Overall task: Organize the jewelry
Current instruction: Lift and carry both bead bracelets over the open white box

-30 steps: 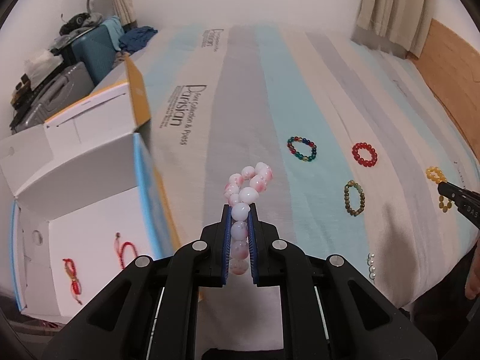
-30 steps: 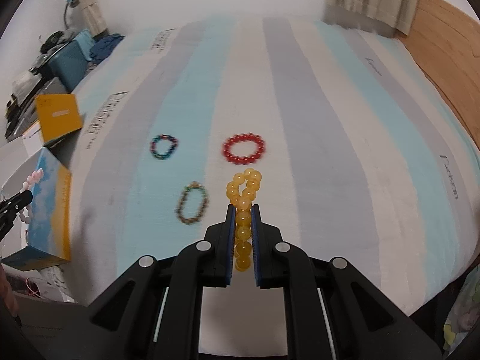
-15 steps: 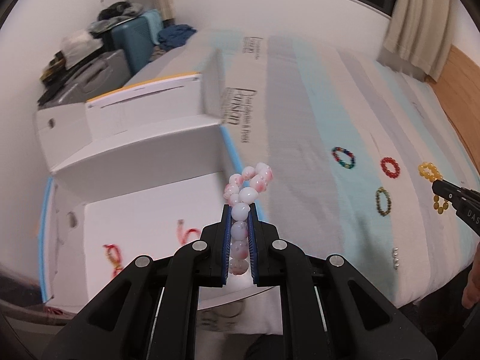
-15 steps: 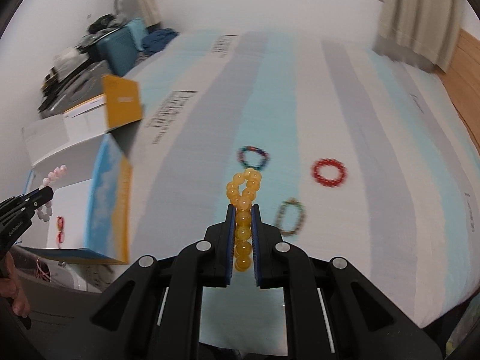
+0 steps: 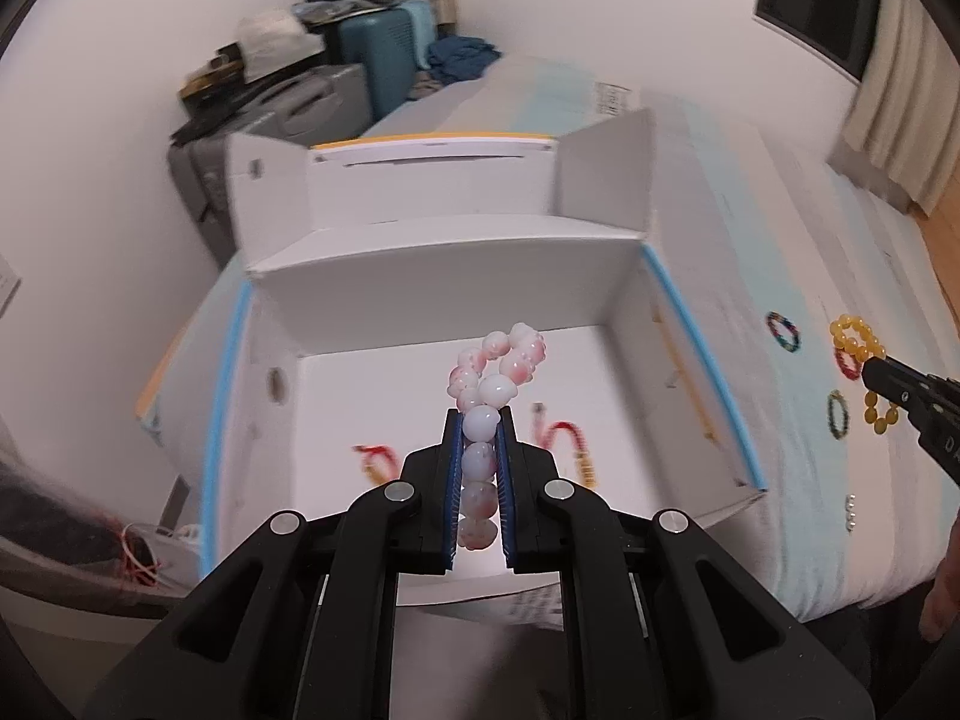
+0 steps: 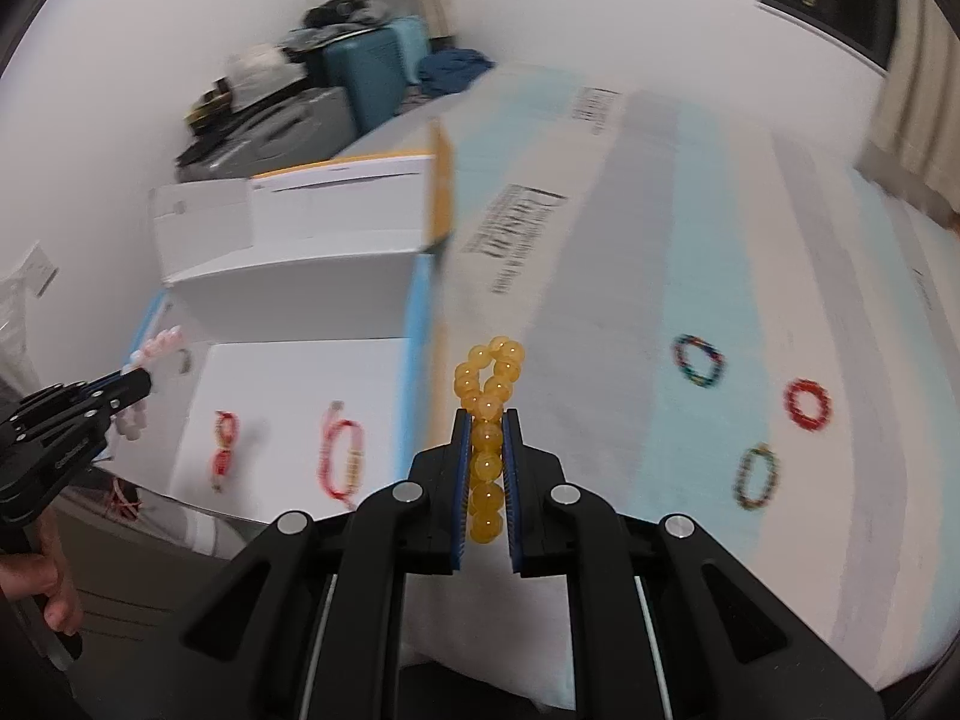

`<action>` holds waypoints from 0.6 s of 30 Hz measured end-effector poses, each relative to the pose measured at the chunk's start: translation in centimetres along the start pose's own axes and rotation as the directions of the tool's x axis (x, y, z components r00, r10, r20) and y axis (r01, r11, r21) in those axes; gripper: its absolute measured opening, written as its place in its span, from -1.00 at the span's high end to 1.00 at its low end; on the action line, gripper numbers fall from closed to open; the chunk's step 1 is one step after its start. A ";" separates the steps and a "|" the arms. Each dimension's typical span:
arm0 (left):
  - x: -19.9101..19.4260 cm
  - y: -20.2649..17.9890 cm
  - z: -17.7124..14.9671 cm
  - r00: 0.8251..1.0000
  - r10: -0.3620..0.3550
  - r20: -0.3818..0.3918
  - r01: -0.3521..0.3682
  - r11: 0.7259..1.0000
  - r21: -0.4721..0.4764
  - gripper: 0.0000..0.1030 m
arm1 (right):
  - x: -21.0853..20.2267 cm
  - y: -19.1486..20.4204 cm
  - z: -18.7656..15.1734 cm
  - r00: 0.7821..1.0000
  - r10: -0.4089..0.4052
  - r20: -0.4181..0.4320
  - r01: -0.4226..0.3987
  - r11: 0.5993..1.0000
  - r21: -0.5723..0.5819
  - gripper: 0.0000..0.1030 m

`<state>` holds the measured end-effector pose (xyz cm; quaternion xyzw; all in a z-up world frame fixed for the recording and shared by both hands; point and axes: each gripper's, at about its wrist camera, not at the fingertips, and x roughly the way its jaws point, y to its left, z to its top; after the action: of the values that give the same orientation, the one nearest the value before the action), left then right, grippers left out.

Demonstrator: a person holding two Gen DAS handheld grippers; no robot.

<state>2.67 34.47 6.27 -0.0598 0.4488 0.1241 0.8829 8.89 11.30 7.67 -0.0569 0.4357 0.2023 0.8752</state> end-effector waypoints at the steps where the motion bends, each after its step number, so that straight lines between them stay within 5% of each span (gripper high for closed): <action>1: 0.0 0.7 0.0 1.000 0.004 -0.004 -0.004 1.000 -0.009 0.81 | 0.2 0.9 0.1 1.000 0.011 0.000 -0.011 1.000 -0.011 0.82; 9: 2.3 4.1 -0.1 0.996 -0.032 -0.086 0.026 0.998 -0.061 0.81 | 3.7 8.7 0.2 0.989 0.115 -0.094 -0.122 0.990 -0.074 0.83; 18: 7.4 5.4 -0.6 0.972 -0.006 -0.237 -0.010 0.998 -0.069 0.81 | 10.5 12.6 -0.2 0.951 0.117 -0.285 -0.146 0.986 -0.080 0.83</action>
<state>4.94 40.76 0.03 -0.1045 0.5463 0.1325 0.8204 9.28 25.97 0.30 -0.0996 0.5467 0.2717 0.7857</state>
